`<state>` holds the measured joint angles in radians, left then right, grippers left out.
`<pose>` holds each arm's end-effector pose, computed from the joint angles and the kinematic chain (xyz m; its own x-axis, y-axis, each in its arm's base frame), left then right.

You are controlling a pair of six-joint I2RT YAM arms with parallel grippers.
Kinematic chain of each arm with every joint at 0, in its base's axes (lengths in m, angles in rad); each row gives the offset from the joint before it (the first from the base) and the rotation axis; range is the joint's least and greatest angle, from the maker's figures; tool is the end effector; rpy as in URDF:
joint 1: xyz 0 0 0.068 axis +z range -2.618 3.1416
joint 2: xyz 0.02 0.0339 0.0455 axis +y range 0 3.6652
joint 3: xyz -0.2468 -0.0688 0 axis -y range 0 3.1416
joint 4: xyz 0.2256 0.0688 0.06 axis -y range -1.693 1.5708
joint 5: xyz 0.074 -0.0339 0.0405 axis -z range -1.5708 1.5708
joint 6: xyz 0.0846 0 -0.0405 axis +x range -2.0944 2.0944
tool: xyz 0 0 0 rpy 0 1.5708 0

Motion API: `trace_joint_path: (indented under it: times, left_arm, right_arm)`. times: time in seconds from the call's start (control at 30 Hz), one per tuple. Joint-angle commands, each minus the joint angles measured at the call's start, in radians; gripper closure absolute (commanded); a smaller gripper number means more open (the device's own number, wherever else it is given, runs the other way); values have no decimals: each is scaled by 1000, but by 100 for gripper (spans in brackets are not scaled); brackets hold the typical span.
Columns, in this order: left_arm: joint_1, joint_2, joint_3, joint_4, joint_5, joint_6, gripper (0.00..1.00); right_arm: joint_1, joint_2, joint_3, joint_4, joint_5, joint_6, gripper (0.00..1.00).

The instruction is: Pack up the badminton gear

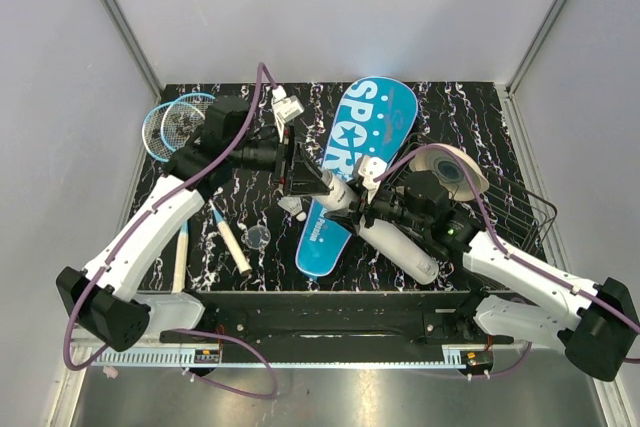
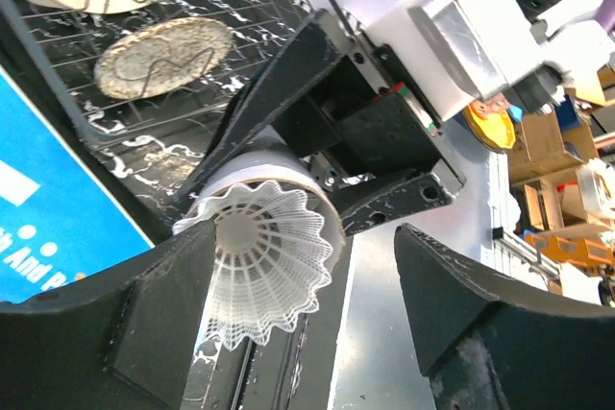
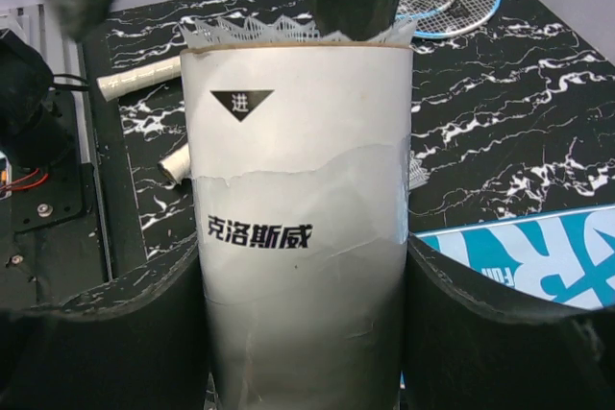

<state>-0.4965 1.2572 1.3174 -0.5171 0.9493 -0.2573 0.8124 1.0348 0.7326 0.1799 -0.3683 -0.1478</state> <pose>0.2100 -0.1920 0.3674 -0.6090 0.1614 -0.7766 0.7899 0.2125 -0.5752 0.1698 0.2235 0.2972 0.0529 -0.1439 -0.9882 -0.9253 0.3650 -0.1027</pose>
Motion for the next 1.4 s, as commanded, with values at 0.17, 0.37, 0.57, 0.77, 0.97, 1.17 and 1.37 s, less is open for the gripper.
trace_joint_path:
  times: [0.17,0.37,0.57,0.77,0.97,1.17,1.37]
  left_arm:
    - [-46,-21,-50,169,65,-77,19]
    - [-109,22,-82,224,35,-111,21]
    - [-117,27,-119,304,55,-158,21]
    - [-38,-53,-47,164,-29,-62,17]
    - [188,-186,-73,129,-293,-129,11]
    - [257,-127,-78,-15,-520,-128,28]
    - [269,63,-109,-61,-596,-62,41]
  right_arm:
    - [7,-16,4,78,-15,14,73]
    - [7,-22,5,102,-20,27,73]
    - [7,-35,-2,115,-15,33,73]
    - [7,-28,-18,78,11,8,73]
    - [7,-25,-42,47,65,2,73]
    - [7,-33,-39,38,63,5,73]
    - [7,-48,-41,35,65,4,73]
